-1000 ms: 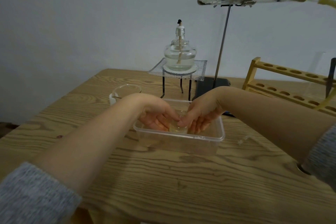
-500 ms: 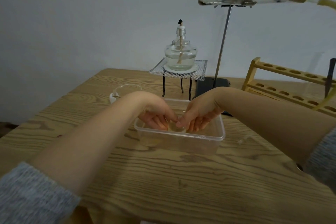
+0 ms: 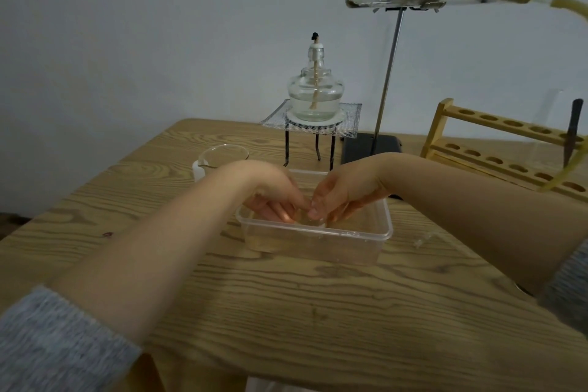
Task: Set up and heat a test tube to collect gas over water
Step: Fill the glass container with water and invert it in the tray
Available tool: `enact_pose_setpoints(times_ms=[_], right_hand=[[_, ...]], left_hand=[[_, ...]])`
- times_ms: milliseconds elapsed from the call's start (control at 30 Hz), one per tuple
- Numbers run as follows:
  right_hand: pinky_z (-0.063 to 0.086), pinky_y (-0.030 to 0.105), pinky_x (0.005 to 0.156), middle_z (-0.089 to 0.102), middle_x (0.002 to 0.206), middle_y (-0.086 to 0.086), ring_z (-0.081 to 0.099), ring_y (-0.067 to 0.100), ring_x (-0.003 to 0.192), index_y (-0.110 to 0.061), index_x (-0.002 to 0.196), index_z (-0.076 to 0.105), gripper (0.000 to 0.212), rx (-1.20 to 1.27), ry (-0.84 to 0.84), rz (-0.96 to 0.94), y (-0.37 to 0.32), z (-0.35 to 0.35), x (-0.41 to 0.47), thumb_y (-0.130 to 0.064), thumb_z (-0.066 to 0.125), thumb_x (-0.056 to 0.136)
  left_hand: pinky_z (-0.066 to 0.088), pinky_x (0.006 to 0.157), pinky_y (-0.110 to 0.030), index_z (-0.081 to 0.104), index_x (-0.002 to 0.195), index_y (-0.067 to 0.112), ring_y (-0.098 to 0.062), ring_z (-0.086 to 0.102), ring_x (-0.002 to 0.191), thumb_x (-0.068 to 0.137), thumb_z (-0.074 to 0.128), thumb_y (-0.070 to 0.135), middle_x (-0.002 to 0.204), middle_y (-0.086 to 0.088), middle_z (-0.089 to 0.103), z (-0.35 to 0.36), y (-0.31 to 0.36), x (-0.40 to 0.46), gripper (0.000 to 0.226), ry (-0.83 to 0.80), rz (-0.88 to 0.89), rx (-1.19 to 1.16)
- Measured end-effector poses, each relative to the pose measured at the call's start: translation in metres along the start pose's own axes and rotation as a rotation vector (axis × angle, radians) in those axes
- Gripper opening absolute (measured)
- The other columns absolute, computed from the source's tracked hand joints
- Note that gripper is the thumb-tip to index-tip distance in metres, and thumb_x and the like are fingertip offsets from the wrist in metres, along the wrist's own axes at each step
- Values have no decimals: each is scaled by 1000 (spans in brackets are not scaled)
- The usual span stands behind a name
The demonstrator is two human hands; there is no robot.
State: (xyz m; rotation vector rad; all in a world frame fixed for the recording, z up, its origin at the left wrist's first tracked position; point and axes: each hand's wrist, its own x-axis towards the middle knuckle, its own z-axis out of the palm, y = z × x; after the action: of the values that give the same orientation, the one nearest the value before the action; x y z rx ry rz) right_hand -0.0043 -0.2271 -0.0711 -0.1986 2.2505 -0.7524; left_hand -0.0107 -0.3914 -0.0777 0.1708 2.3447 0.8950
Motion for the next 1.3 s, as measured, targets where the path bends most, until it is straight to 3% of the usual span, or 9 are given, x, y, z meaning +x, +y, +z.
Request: enact_pose_setpoints(times_ms=[167, 333, 500, 633, 833, 933, 1000, 1100, 1300], right_hand=[[47, 22, 93, 62, 109, -2, 58, 12, 107, -16, 108, 59, 27, 37, -12, -51, 2, 5, 0, -20, 70, 84], [49, 17, 89, 63, 109, -1, 60, 7, 101, -8, 117, 58, 36, 62, 8, -86, 3, 9, -1, -17, 70, 84], [47, 20, 94, 63, 112, 0, 59, 10, 106, -5, 123, 56, 43, 93, -2, -86, 2, 9, -3, -17, 70, 83], [45, 25, 102, 62, 119, 4, 58, 15, 115, -4, 124, 56, 49, 91, 3, -78, 2, 9, -2, -18, 73, 81], [47, 17, 91, 64, 112, -1, 60, 8, 105, -9, 113, 60, 35, 99, 25, -90, 0, 9, -6, -16, 73, 81], [47, 20, 95, 64, 115, 2, 59, 12, 109, -9, 115, 61, 37, 63, 43, -83, -1, 9, -9, -15, 73, 81], [50, 19, 90, 64, 116, 3, 60, 12, 105, -9, 119, 60, 42, 26, 59, -76, -2, 9, -10, -14, 74, 81], [49, 12, 74, 61, 105, -2, 59, 7, 91, -9, 119, 57, 40, 19, 53, -77, -3, 10, -14, -9, 71, 82], [49, 13, 73, 60, 93, -6, 60, 4, 84, -15, 108, 55, 37, 36, 52, -101, -4, 7, -16, -1, 73, 79]], left_hand=[[53, 85, -32, 63, 93, 7, -16, 62, 81, 85, 67, 29, 81, -5, 66, 1, 1, -5, 24, -12, 14, 31], [52, 89, -33, 65, 100, 6, -14, 62, 81, 84, 67, 35, 82, -3, 68, 3, 0, -5, 34, -13, 23, 28], [52, 93, -34, 65, 102, 6, -14, 63, 84, 83, 68, 37, 83, -3, 68, 2, 3, -7, 37, -8, 19, 28], [55, 87, -30, 65, 102, 6, -12, 64, 78, 83, 68, 36, 83, -2, 67, 3, 4, -9, 35, 16, 35, 57], [57, 83, -32, 65, 101, 4, -13, 65, 75, 78, 75, 31, 82, -5, 67, 2, 7, -9, 37, 64, 76, 62], [58, 81, -32, 65, 104, 3, -16, 67, 80, 77, 76, 31, 88, -9, 67, 2, 7, -9, 41, 69, 73, 65], [58, 82, -33, 65, 104, 2, -18, 68, 83, 77, 76, 31, 90, -11, 67, 3, 7, -9, 42, 73, 72, 62], [58, 82, -33, 65, 104, 3, -18, 67, 84, 78, 75, 30, 89, -10, 67, 2, 8, -10, 39, 73, 72, 53], [57, 85, -36, 65, 107, 6, -17, 69, 95, 81, 72, 28, 100, -9, 71, -1, 7, -12, 34, 72, 101, 33]])
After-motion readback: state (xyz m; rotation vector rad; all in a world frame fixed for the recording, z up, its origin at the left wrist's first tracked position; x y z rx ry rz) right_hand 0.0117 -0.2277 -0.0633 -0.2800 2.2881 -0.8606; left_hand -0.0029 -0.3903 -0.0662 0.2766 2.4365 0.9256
